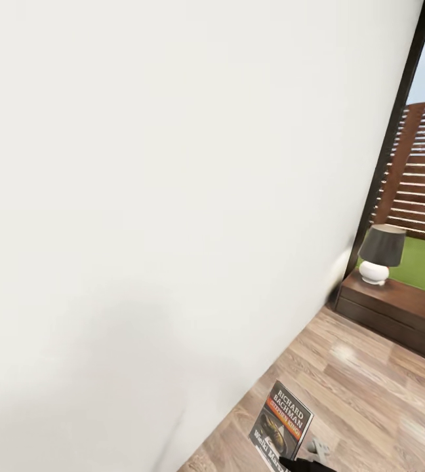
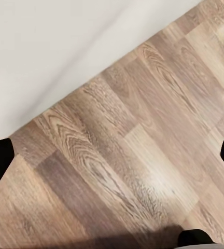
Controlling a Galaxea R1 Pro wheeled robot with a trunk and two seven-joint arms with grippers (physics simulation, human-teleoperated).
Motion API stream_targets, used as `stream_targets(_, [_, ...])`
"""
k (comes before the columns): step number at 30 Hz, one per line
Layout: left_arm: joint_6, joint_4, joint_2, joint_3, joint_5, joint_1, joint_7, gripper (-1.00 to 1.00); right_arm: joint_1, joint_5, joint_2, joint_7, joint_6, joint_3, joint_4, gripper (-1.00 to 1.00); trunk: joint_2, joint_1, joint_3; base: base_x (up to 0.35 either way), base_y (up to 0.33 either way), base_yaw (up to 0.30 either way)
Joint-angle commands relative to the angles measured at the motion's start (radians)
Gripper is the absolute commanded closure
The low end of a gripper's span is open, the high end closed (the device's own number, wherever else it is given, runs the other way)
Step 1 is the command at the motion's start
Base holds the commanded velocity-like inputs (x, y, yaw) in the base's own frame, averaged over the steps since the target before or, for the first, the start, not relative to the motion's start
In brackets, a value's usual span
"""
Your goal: In the bedroom, move the book from the bed onto either nightstand, and place the two sandals side by side next to the bed.
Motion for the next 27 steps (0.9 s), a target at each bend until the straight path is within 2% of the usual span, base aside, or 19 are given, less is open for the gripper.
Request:
stream_targets(1, [0.001,0.001,0.000,0.007,0.003,-0.001,-0.007,-1.00,-0.001,-0.011,0.000,0.005,0.000,0.001,0.001,1.00,-0.001,0.000,-0.001,0.154,0.000,-0.237])
stream_targets(13, [0.000,0.001,0.000,0.008,0.003,-0.001,-0.007,-1.00,-0.001,-0.011,0.000,0.005,0.000,0.001,0.001,1.00,-0.001,0.000,-0.001,0.253,0.000,-0.239])
stream_targets(27, [0.000,0.001,0.000,0.008,0.003,-0.001,-0.007,-1.00,-0.001,-0.011,0.000,0.005,0.000,0.001,0.001,1.00,-0.001,0.000,-0.001,0.020,0.000,-0.244])
